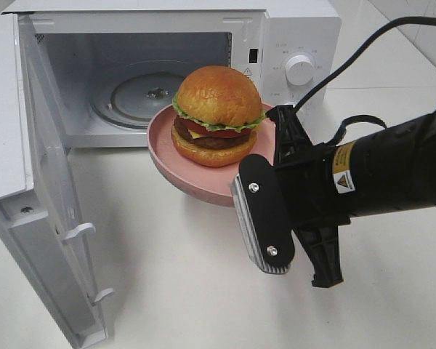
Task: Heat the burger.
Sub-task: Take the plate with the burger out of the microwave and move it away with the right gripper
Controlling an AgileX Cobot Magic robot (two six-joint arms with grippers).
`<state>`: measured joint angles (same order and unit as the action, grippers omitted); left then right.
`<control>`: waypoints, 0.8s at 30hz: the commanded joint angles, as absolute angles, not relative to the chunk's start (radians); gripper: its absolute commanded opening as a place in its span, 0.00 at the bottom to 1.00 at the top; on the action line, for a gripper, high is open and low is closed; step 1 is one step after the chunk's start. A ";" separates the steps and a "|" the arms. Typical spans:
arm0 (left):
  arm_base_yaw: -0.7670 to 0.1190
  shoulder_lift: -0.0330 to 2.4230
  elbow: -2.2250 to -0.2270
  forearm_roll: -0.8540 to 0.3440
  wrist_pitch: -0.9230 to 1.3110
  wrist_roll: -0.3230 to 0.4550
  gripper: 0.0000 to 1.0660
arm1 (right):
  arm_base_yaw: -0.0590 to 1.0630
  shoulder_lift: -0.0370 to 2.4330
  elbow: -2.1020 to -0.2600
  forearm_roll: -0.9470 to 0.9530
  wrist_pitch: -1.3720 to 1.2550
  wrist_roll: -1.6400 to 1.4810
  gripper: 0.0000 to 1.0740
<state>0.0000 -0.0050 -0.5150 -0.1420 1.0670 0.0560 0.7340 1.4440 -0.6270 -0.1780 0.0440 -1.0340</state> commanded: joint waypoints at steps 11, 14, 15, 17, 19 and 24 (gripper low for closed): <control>0.002 -0.022 -0.516 -0.144 1.070 0.056 0.94 | 0.736 1.180 -0.455 -0.227 0.019 -1.015 0.00; 0.002 -0.022 -0.516 -0.144 1.070 0.056 0.94 | 0.736 1.142 -0.437 -0.257 0.046 -0.986 0.00; 0.002 -0.022 -0.516 -0.144 1.070 0.056 0.94 | 0.736 1.104 -0.426 -0.293 0.087 -0.940 0.00; 0.002 -0.022 -0.516 -0.144 1.070 0.056 0.94 | 0.736 1.086 -0.425 -0.308 0.105 -0.914 0.00; 0.002 -0.022 -0.516 -0.144 1.070 0.056 0.94 | 0.736 1.042 -0.417 -0.362 0.169 -0.840 0.00; 0.002 -0.022 -0.516 -0.144 1.070 0.056 0.94 | 0.736 0.979 -0.416 -0.448 0.264 -0.739 0.00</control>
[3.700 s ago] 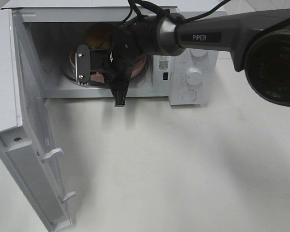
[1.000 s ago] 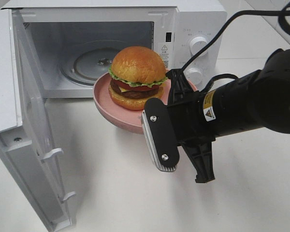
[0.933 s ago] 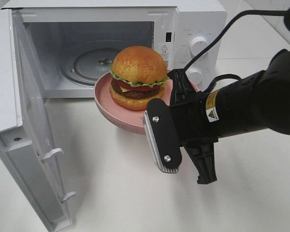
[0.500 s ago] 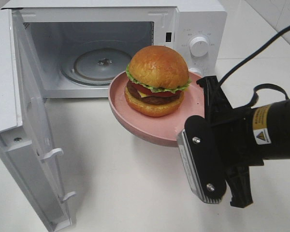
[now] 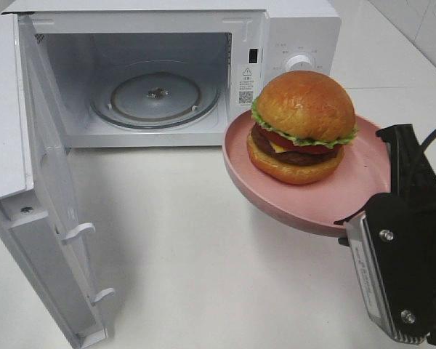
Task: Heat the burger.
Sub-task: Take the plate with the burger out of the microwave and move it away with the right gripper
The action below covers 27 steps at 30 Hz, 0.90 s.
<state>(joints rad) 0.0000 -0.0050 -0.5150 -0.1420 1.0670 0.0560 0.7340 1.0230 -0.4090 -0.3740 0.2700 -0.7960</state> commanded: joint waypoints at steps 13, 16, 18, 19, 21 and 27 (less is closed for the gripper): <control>0.002 -0.022 -0.516 -0.144 1.070 0.056 0.94 | 0.736 0.919 -0.416 -0.605 0.520 -0.468 0.00; 0.002 -0.022 -0.516 -0.144 1.070 0.056 0.94 | 0.736 0.919 -0.416 -0.662 0.566 -0.359 0.00; 0.002 -0.022 -0.516 -0.144 1.070 0.056 0.94 | 0.736 0.919 -0.416 -0.711 0.613 -0.266 0.00; 0.002 -0.022 -0.516 -0.144 1.070 0.056 0.94 | 0.736 0.919 -0.416 -0.711 0.613 -0.266 0.00; 0.002 -0.022 -0.516 -0.144 1.070 0.056 0.94 | 0.736 0.919 -0.416 -0.729 0.650 -0.189 0.00; 0.002 -0.022 -0.516 -0.144 1.070 0.056 0.94 | 0.736 0.919 -0.416 -0.748 0.716 -0.076 0.00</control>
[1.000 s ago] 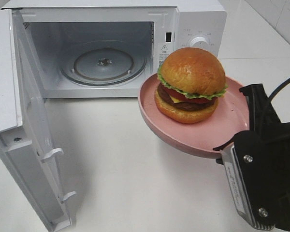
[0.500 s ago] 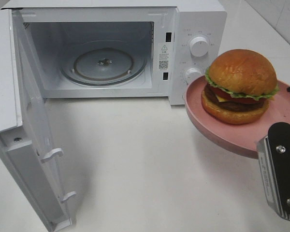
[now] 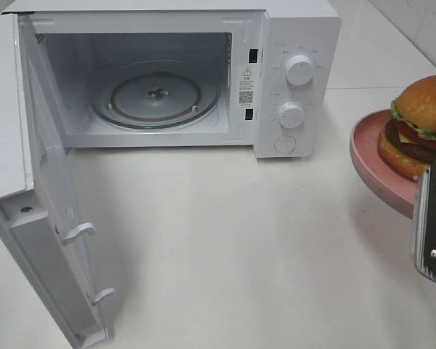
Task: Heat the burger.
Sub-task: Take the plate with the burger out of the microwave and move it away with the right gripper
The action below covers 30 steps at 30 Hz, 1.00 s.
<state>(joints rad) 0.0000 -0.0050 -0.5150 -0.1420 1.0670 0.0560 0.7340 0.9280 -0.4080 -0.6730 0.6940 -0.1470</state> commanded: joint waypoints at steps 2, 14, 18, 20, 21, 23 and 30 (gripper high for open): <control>0.002 -0.022 -0.516 -0.144 1.070 0.056 0.94 | 0.736 0.920 -0.416 -0.785 0.775 0.016 0.00; 0.002 -0.022 -0.516 -0.144 1.070 0.056 0.94 | 0.736 1.021 -0.447 -0.831 0.902 0.327 0.00; 0.002 -0.022 -0.516 -0.144 1.070 0.056 0.94 | 0.736 1.123 -0.482 -0.834 0.929 0.444 0.00; 0.002 -0.022 -0.516 -0.144 1.070 0.056 0.94 | 0.736 1.178 -0.497 -0.834 0.950 0.505 0.00; 0.002 -0.022 -0.516 -0.144 1.070 0.056 0.94 | 0.736 1.201 -0.504 -0.834 0.962 0.543 0.00; 0.002 -0.022 -0.516 -0.144 1.070 0.056 0.94 | 0.736 1.255 -0.522 -0.839 0.973 0.612 0.00; 0.002 -0.022 -0.516 -0.144 1.070 0.056 0.94 | 0.736 1.357 -0.551 -0.863 0.965 0.801 0.00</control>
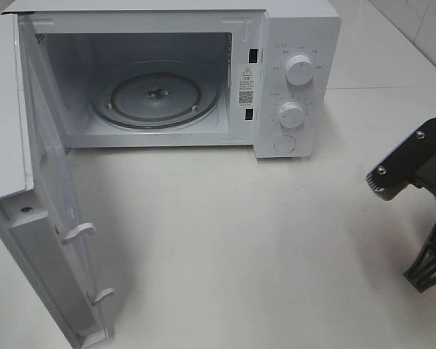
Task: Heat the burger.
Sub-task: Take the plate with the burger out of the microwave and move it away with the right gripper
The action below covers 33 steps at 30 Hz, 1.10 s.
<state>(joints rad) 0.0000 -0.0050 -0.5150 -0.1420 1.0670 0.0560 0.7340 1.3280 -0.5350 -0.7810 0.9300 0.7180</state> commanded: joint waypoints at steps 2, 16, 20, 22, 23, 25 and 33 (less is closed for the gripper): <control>0.002 -0.022 -0.516 -0.144 1.070 0.056 0.94 | 0.736 1.390 -0.550 -0.865 0.965 0.902 0.00; 0.002 -0.022 -0.516 -0.144 1.070 0.056 0.94 | 0.733 1.534 -0.547 -0.877 0.934 1.068 0.00; 0.002 -0.022 -0.516 -0.144 1.070 0.056 0.94 | 0.672 1.595 -0.547 -0.870 0.873 1.085 0.00; 0.002 -0.022 -0.516 -0.144 1.070 0.056 0.94 | 0.658 1.608 -0.547 -0.872 0.864 1.085 0.00; 0.002 -0.022 -0.516 -0.144 1.070 0.056 0.94 | 0.658 1.608 -0.547 -0.872 0.864 1.085 0.00; 0.002 -0.022 -0.516 -0.144 1.070 0.056 0.94 | 0.627 1.655 -0.547 -0.877 0.843 1.086 0.00; 0.002 -0.022 -0.516 -0.144 1.070 0.056 0.94 | 0.580 1.735 -0.543 -0.908 0.793 1.091 0.02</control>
<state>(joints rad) 0.0000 -0.0050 -0.5150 -0.1420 1.0670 0.0560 0.5940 1.7150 -0.5450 -0.8440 0.7470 1.0820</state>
